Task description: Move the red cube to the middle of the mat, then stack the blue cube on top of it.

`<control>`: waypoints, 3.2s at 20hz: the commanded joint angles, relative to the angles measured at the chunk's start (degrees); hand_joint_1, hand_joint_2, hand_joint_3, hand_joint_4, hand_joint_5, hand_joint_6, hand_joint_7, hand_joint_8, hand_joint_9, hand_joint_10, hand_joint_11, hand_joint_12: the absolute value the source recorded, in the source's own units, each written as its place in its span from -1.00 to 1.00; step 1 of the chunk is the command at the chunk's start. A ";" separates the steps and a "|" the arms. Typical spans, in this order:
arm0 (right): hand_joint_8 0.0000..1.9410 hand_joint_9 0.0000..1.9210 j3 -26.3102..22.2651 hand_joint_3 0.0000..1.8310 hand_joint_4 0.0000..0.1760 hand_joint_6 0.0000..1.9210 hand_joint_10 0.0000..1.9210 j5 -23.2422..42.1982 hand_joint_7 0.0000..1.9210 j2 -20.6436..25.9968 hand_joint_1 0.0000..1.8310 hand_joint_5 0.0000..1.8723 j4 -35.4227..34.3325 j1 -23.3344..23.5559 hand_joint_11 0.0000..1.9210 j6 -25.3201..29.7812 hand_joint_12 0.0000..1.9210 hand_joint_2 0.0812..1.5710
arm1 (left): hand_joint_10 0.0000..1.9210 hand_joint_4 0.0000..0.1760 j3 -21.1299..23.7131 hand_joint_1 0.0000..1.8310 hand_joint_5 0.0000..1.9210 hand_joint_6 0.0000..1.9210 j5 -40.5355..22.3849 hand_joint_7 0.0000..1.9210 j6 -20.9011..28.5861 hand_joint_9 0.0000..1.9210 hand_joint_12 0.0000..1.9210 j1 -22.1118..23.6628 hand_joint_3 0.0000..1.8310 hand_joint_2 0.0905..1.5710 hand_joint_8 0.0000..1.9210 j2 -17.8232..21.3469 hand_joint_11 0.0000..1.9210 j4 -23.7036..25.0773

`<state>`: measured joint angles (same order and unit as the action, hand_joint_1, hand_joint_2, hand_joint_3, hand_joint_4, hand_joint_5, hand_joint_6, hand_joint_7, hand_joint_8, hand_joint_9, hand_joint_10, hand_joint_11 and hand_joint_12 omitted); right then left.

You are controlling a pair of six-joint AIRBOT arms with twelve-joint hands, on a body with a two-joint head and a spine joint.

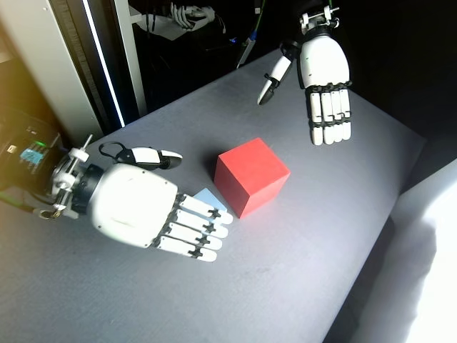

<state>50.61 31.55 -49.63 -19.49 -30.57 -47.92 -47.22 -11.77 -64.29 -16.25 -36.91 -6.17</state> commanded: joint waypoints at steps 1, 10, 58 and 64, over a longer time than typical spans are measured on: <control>-1.00 -1.00 0.39 -0.99 -1.00 -1.00 -1.00 6.17 -1.00 0.03 0.14 -1.00 -0.52 0.82 -0.97 0.12 -0.98 0.02 | -1.00 -1.00 -0.59 -0.51 -1.00 -1.00 -9.62 -1.00 4.49 -1.00 -1.00 -0.16 -1.00 0.07 -1.00 1.10 -1.00 4.86; -0.98 -0.62 2.90 -1.00 -1.00 -0.98 -0.97 5.82 -0.59 -3.65 0.26 -0.61 -5.36 2.38 -1.00 0.03 -0.03 0.08 | -1.00 -1.00 -6.27 -0.53 -1.00 -1.00 -17.63 -1.00 52.11 -1.00 -1.00 1.59 -0.99 0.10 -1.00 1.14 -1.00 62.95; 0.06 0.13 7.34 -1.00 -0.75 0.09 -0.92 9.06 0.02 -7.60 0.32 -0.01 -5.60 1.59 -0.53 -0.80 0.30 0.41 | -1.00 -1.00 -3.30 -0.62 -1.00 -1.00 -16.88 -1.00 57.58 -1.00 -1.00 3.50 -1.00 0.23 -1.00 1.64 -1.00 68.72; 0.02 0.14 7.34 -1.00 -0.63 0.06 -0.92 1.57 0.03 -5.19 0.32 0.02 -5.48 12.52 -0.52 -2.21 0.31 0.40 | -1.00 -1.00 -3.47 -0.71 -1.00 -1.00 -16.87 -1.00 57.58 -1.00 -1.00 3.53 -0.99 0.26 -1.00 1.64 -1.00 68.56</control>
<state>57.82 27.77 -55.51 -25.67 -17.76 -50.46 -50.57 -25.58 -6.59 -13.54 -36.14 64.75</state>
